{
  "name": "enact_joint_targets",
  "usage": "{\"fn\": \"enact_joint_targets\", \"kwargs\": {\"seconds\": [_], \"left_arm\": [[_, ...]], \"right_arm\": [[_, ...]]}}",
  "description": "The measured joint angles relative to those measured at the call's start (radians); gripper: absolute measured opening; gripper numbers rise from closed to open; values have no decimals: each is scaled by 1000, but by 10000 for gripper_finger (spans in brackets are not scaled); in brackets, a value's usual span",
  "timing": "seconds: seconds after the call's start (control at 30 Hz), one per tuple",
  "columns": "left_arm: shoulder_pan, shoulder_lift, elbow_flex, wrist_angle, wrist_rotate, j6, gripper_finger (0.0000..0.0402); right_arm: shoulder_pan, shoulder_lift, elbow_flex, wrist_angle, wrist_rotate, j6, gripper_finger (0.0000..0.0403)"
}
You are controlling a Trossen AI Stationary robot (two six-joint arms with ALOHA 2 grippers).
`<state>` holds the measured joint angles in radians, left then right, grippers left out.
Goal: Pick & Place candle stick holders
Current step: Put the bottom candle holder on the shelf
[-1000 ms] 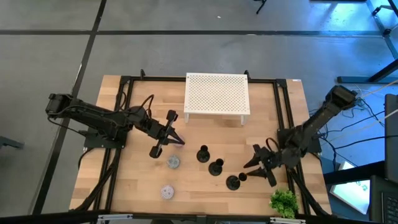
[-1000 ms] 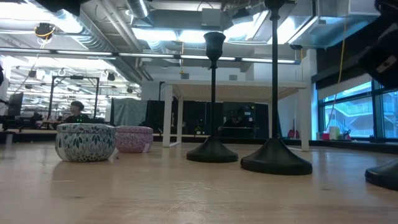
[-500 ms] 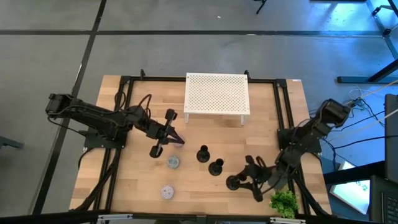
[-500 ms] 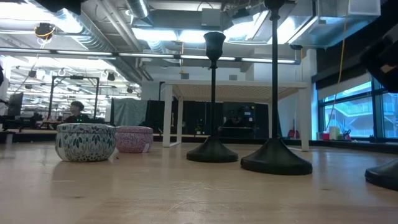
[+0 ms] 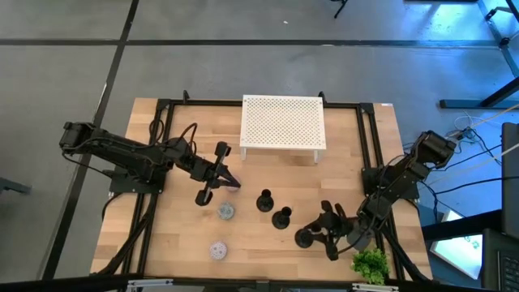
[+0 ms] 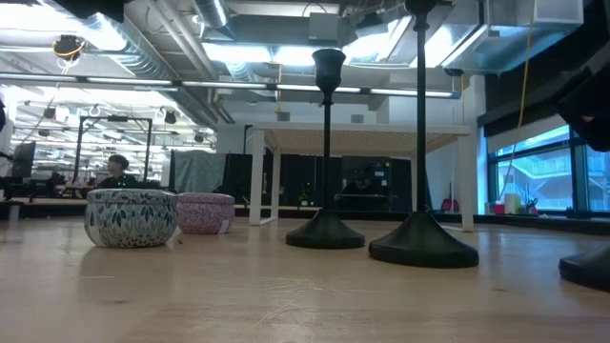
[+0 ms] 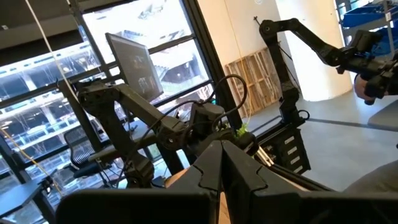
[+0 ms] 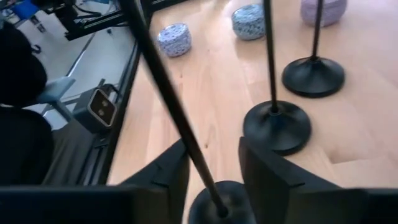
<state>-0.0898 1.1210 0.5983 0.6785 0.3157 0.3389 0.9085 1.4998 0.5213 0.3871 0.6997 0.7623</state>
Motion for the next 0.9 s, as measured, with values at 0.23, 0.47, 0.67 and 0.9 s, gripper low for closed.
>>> {"fn": "enact_joint_targets", "kwargs": {"seconds": [0.23, 0.47, 0.67, 0.9], "left_arm": [[0, 0, 0, -1, 0, -11, 4], [0, 0, 0, -7, 0, -15, 4], [0, 0, 0, -13, 0, -22, 4], [0, 0, 0, -20, 0, -23, 4]], "right_arm": [[-13, 0, 0, -33, 9, 10, 31], [-32, 0, 1, -35, 7, 19, 14], [-33, -30, 70, -138, 33, 12, 14], [-33, -98, 297, -557, 179, 15, 14]]}}
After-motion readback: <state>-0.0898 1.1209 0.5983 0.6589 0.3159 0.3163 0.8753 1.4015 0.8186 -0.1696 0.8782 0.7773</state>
